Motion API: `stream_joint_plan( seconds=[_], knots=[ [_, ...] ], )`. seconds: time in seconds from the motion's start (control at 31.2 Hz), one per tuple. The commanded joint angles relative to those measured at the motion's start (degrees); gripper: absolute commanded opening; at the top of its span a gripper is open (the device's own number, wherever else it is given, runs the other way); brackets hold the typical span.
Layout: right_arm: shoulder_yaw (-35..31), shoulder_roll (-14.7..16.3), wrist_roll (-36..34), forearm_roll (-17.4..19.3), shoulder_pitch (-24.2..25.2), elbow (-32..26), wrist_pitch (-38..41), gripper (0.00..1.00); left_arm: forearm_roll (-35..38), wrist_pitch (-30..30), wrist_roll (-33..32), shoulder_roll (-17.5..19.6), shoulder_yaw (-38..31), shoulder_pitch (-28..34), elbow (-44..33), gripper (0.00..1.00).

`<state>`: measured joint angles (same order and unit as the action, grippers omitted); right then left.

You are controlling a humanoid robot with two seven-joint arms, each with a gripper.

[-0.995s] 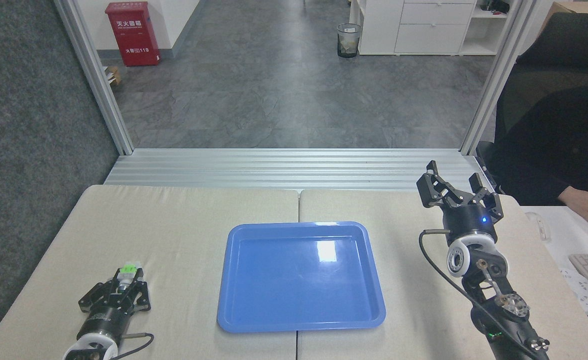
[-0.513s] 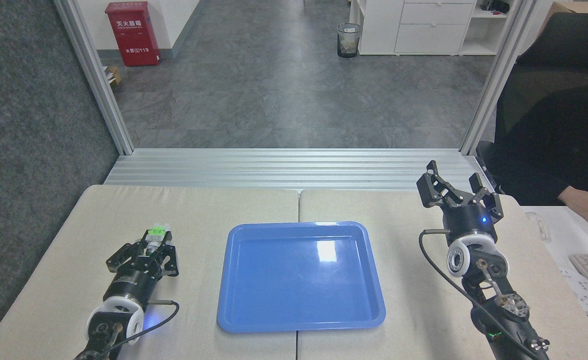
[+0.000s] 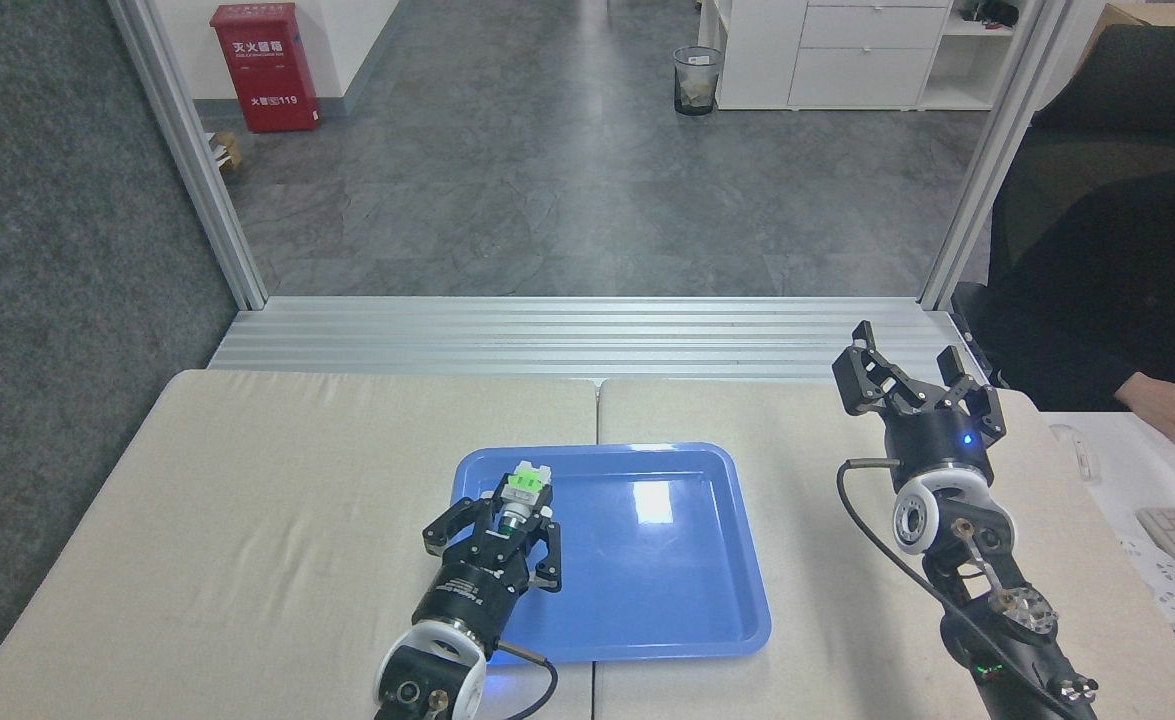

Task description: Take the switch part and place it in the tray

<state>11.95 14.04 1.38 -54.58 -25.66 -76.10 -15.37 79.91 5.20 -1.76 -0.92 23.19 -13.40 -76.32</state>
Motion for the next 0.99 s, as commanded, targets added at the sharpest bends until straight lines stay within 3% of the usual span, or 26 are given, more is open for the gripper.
stream_joint_plan(
  seconds=[0.0, 0.26, 0.39, 0.45, 0.48, 0.51, 0.58, 0.61, 0.83, 0.96],
  knots=[
    [0.0, 0.0, 0.0, 0.0, 0.0, 0.0, 0.0, 1.0, 0.9, 1.2, -4.5, -6.7, 19.0, -0.8, 7.2, 0.0],
    [0.0, 0.0, 0.0, 0.0, 0.0, 0.0, 0.0, 1.0, 0.2, 8.9, -8.1, -6.8, 18.3, -2.4, 8.9, 0.02],
    [0.0, 0.0, 0.0, 0.0, 0.0, 0.0, 0.0, 1.0, -0.1, 10.5, -8.2, -6.8, 18.2, -2.8, 8.9, 0.11],
    [0.0, 0.0, 0.0, 0.0, 0.0, 0.0, 0.0, 1.0, -0.1, 11.1, -8.2, -6.8, 18.2, -2.7, 8.8, 0.24],
    [0.0, 0.0, 0.0, 0.0, 0.0, 0.0, 0.0, 1.0, -0.1, 11.6, -8.2, -6.8, 18.2, -2.6, 8.8, 0.35],
    [0.0, 0.0, 0.0, 0.0, 0.0, 0.0, 0.0, 1.0, -0.2, 12.4, -8.0, -6.8, 18.2, -2.6, 8.8, 0.5],
    [0.0, 0.0, 0.0, 0.0, 0.0, 0.0, 0.0, 1.0, -0.3, 14.7, -7.2, -6.8, 18.2, -2.7, 8.9, 0.93],
    [0.0, 0.0, 0.0, 0.0, 0.0, 0.0, 0.0, 1.0, -0.4, 15.5, -7.2, -6.9, 18.1, -2.8, 8.7, 1.0],
    [0.0, 0.0, 0.0, 0.0, 0.0, 0.0, 0.0, 1.0, -0.4, 15.9, -7.1, -6.8, 16.7, -6.6, 4.8, 1.0],
    [0.0, 0.0, 0.0, 0.0, 0.0, 0.0, 0.0, 1.0, -4.5, 14.6, -7.0, -6.2, 4.9, -12.6, 2.9, 1.0]
  ],
)
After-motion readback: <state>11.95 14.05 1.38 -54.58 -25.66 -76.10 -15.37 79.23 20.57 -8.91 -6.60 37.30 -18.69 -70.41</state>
